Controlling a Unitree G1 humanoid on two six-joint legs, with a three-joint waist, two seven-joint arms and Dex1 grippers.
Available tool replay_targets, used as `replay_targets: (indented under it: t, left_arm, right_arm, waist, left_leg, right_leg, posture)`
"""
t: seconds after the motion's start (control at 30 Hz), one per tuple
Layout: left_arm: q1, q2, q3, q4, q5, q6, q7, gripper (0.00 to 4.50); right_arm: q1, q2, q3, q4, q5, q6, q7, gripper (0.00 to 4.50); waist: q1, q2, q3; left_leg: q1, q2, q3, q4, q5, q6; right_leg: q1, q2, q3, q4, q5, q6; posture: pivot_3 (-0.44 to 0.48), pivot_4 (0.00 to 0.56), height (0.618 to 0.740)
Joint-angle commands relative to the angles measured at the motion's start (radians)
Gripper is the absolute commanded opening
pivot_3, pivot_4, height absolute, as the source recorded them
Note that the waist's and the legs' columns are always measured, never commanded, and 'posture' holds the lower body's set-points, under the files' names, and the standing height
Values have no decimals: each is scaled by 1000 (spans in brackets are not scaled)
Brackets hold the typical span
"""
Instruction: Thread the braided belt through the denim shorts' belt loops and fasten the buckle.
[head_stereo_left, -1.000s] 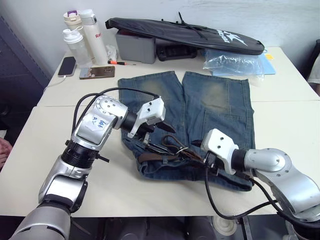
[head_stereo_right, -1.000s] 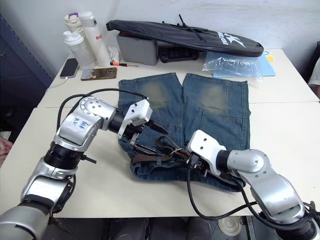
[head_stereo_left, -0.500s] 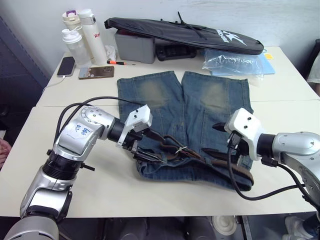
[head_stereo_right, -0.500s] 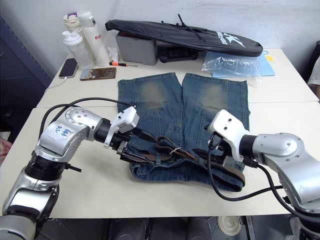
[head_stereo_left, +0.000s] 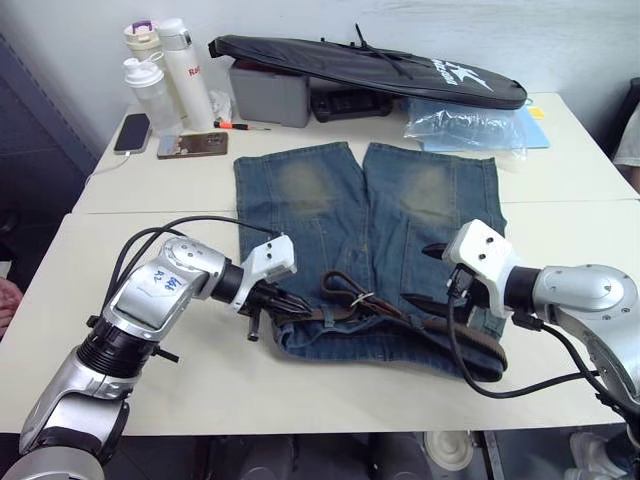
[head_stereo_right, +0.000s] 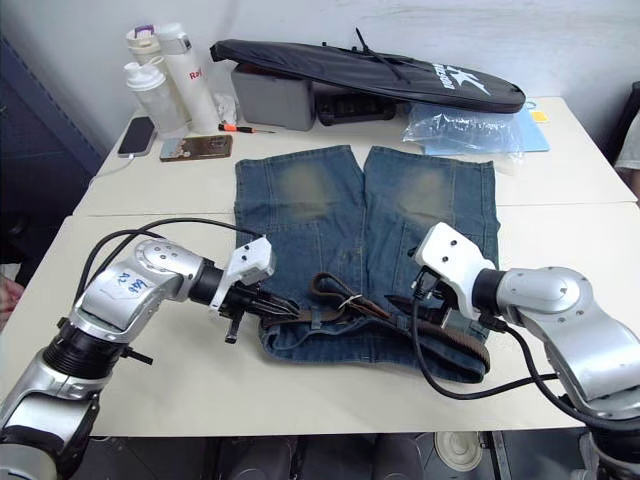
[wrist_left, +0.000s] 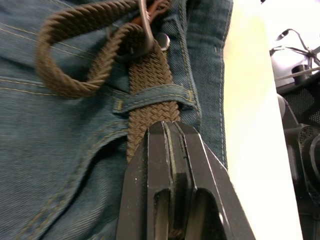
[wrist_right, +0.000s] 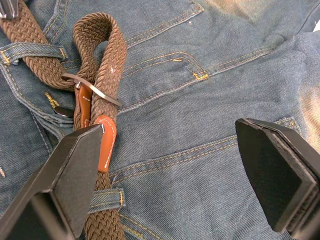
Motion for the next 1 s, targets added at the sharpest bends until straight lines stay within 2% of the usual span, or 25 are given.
replay_targets:
  t: [0.03, 0.1, 0.23, 0.43, 0.73, 0.83, 0.87, 0.93, 0.97, 1.0]
  left_arm:
    - [2, -16, -70, 43, 58, -83, 3, 24]
    - [25, -17, -107, 48, 66, -98, -15, 24]
    - [64, 53, -186, 51, 136, -171, -64, 24]
    - [75, 49, -181, 72, 146, -202, -54, 24]
    - [69, 36, -167, 67, 142, -193, -45, 24]
    - [73, 39, -161, 60, 140, -192, -43, 0]
    - [74, 40, -158, 59, 139, -192, -43, 0]
    - [75, 40, -155, 59, 138, -193, -42, 0]
    - [76, 40, -153, 59, 138, -194, -41, 0]
    - [76, 41, -152, 59, 138, -195, -41, 0]
  right_arm:
    - [-14, -8, -4, -11, -6, -17, -7, 4500]
    - [-16, -8, -4, -12, -4, -14, -9, 4500]
    - [-6, -37, 7, -21, -1, -7, 15, 4500]
    - [30, -44, 66, -39, -12, -37, 32, 4500]
    - [40, 34, 108, -37, 19, -16, 6, 4500]
    - [48, 62, 125, -30, 26, 0, -5, 3698]
    - [51, 69, 135, -29, 22, 0, -9, 3301]
    - [56, 83, 145, -29, 20, -1, -17, 2236]
    - [57, 86, 151, -29, 19, 1, -19, 1902]
    - [58, 91, 153, -28, 21, 5, -21, 1902]
  waist:
    - [-1, 0, 0]
    - [-1, 0, 0]
    - [-5, 1, -1]
    - [-5, 2, -2]
    - [-3, 2, -3]
    - [-3, 2, -3]
    - [-3, 2, -3]
    - [-3, 2, -3]
    - [-3, 2, -3]
    - [-4, 2, -3]
  left_leg:
    - [0, 0, 0, 0, 0, 0]
    - [0, 0, 0, 0, 0, 0]
    - [1, 1, 0, -1, 0, 0]
    - [2, 3, 1, -2, -1, 2]
    - [2, 3, 1, -1, -1, 2]
    - [2, 3, 1, -2, -1, 2]
    - [2, 3, 1, -2, -1, 2]
    - [2, 3, 1, -2, -1, 2]
    - [2, 3, 1, -2, -1, 2]
    - [2, 3, 1, -1, -1, 2]
  right_leg:
    - [0, 0, 0, 0, 0, 0]
    - [0, 0, 0, 0, 0, 0]
    - [0, 1, 0, 0, 0, -1]
    - [0, 3, 0, 0, -2, -3]
    - [0, 3, 0, 1, -2, -3]
    - [0, 3, 0, 1, -2, -3]
    - [0, 3, 0, 1, -2, -3]
    - [0, 3, 0, 1, -2, -3]
    - [0, 3, 0, 1, -2, -3]
    - [0, 3, 0, 1, -2, -3]
  posture:
    - [0, 150, 740]
    - [0, 150, 740]
    - [0, 150, 740]
    - [0, 150, 740]
    - [0, 150, 740]
    - [0, 150, 740]
    - [0, 150, 740]
    - [0, 150, 740]
    - [0, 150, 740]
    - [0, 150, 740]
